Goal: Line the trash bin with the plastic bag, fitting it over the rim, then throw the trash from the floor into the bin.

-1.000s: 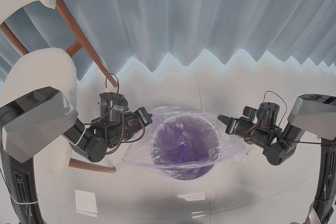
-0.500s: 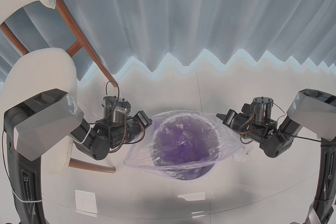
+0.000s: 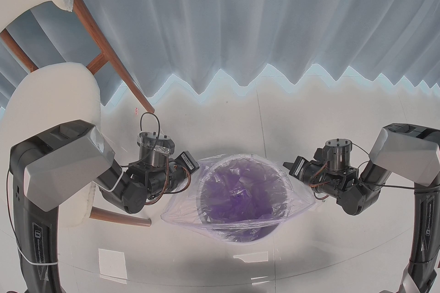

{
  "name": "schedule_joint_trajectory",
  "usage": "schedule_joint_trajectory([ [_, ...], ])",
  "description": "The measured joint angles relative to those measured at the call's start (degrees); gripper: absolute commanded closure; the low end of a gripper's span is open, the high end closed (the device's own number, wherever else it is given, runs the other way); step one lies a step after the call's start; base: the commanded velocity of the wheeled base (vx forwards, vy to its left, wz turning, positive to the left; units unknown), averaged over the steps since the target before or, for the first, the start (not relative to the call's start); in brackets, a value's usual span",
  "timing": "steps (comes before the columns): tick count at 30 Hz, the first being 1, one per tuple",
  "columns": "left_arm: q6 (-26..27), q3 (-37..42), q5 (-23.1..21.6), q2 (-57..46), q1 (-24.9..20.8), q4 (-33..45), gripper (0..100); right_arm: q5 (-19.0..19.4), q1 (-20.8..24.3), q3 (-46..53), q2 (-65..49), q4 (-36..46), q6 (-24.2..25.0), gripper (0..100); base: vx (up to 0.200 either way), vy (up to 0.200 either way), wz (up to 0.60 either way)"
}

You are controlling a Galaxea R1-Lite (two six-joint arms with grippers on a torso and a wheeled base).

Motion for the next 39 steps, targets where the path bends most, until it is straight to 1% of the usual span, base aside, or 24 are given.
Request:
schedule_joint_trajectory([
  [1, 0.0, 0.09, 0.24, 0.11, 0.0, -0.05, 0, -0.07, 0.02, 0.01, 0.1, 0.0, 0.0, 100, 0.0, 0.0, 0.0],
  [2, -0.02, 0.16, 0.29, 0.16, 0.02, -0.05, 0, -0.16, 0.02, 0.06, 0.13, 0.01, -0.02, 100, 0.0, 0.0, 0.0],
  [3, -0.07, 0.2, 0.54, 0.16, 0.13, 0.05, 0, -0.38, 0.0, 0.12, 0.18, 0.11, 0.0, 0, 0.0, 0.0, 0.0],
  [7, 0.0, 0.24, 0.93, 0.17, 0.07, -0.05, 0, -0.4, -0.02, -0.07, 0.13, -0.05, 0.2, 0, 0.0, 0.0, 0.0],
  [11, 0.02, 0.24, 3.11, -0.09, 0.35, -0.09, 0, -0.51, -0.59, 0.48, -0.94, -0.29, 0.66, 0, 0.0, 0.0, 0.0],
  [14, 0.0, 0.68, 4.23, -1.13, 0.09, -0.13, 0, -0.4, -0.63, 2.73, -2.62, -0.32, 1.15, 0, 0.0, 0.0, 0.0],
  [20, -0.07, 4.02, 4.72, -6.28, 0.11, -0.28, 0, -0.38, -1.33, 8.52, -7.01, -0.9, 2.16, 0, 0.0, 0.0, 0.0],
  [25, 0.35, 10.63, 4.88, -12.54, -0.55, -0.61, 0, -0.99, -2.07, 14.51, -11.41, -2.73, 2.27, 0, 0.0, 0.0, 0.0],
  [33, 0.79, 22.91, 5.1, -23.98, -2.29, -5.32, 0, -6.29, -1.88, 22.58, -18.59, -4.13, 1.97, 0, 0.0, 0.0, 0.0],
  [39, 2.0, 29.93, 4.91, -33.6, -3.19, -7.14, 0, -7.72, -1.29, 26.79, -26.19, -3.96, 2.16, 0, 0.0, 0.0, 0.0],
])
